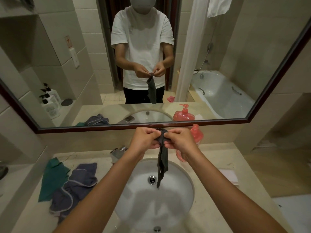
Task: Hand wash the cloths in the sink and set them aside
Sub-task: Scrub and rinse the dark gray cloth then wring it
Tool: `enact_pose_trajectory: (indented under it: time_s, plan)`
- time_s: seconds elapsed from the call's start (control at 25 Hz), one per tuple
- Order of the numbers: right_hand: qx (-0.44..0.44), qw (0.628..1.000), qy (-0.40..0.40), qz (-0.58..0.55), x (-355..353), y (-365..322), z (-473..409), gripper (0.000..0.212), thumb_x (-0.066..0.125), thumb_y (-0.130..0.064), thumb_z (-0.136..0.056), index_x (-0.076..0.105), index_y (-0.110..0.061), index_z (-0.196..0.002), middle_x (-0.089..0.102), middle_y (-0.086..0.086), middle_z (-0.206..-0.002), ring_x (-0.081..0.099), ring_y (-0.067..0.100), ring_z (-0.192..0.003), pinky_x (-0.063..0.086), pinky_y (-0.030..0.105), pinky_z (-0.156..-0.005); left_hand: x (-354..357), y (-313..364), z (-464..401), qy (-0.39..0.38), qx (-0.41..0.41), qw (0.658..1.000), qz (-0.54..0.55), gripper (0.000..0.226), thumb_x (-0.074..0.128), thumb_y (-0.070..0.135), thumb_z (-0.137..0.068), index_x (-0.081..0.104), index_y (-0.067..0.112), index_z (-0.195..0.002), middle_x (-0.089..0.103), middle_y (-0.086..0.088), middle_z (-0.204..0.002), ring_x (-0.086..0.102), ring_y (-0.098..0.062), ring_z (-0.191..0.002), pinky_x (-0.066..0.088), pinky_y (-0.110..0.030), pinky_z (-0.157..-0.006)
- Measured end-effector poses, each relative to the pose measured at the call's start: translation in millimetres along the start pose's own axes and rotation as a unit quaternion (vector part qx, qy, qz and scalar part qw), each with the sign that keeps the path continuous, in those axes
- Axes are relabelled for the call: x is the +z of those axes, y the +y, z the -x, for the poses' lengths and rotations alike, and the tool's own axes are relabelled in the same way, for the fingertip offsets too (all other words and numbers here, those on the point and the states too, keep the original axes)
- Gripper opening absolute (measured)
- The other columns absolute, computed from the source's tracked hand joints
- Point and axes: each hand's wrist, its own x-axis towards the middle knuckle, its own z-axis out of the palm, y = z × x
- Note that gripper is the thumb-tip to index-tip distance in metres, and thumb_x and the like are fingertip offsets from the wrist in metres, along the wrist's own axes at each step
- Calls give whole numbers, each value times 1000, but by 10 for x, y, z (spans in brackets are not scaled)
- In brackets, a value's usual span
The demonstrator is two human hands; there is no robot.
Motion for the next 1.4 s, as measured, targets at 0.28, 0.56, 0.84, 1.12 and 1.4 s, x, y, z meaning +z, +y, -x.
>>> enact_pose_trajectory:
  time_s: [0.28,0.56,0.84,1.12,1.4]
  plan:
    - [15,999,-12,-33,44,-23,-1,26,60,-14,-96,76,-7,-77,74,12,-71,73,26,-65,62,31,-64,32,-5,-1,-9,17,1000,1,20,60,12,-100,75,-2,-95,75,-22,-88,76,-29,-80,63,-31,-73]
    - [56,996,-62,-31,-124,-37,-39,34,51,-25,-103,74,-2,-92,75,14,-79,72,24,-68,59,28,-58,-87,29,-63,-37,42,998,-36,6,69,0,-90,72,5,-91,73,-11,-84,72,-20,-78,59,-24,-66]
    - [-14,980,-195,-32,-107,-3,-60,37,63,-34,-96,64,-15,-127,69,7,-119,64,23,-113,52,37,-97,-234,237,-155,-172,76,982,16,23,47,9,-100,63,17,-86,60,-1,-88,56,-15,-85,47,-27,-76]
    - [-63,981,-139,-118,-119,-132,-80,14,71,-13,-88,58,-15,-85,69,1,-84,71,13,-80,56,30,-60,-417,218,-258,-73,114,989,52,20,63,9,-96,73,23,-105,73,-3,-106,68,-21,-104,57,-29,-72]
    - [-62,987,-103,-108,-58,-248,-102,16,73,-9,-87,73,-9,-103,77,4,-92,74,18,-87,57,27,-65,-304,147,-275,-35,110,983,144,26,64,22,-95,66,25,-121,68,-7,-116,69,-22,-107,58,-29,-78]
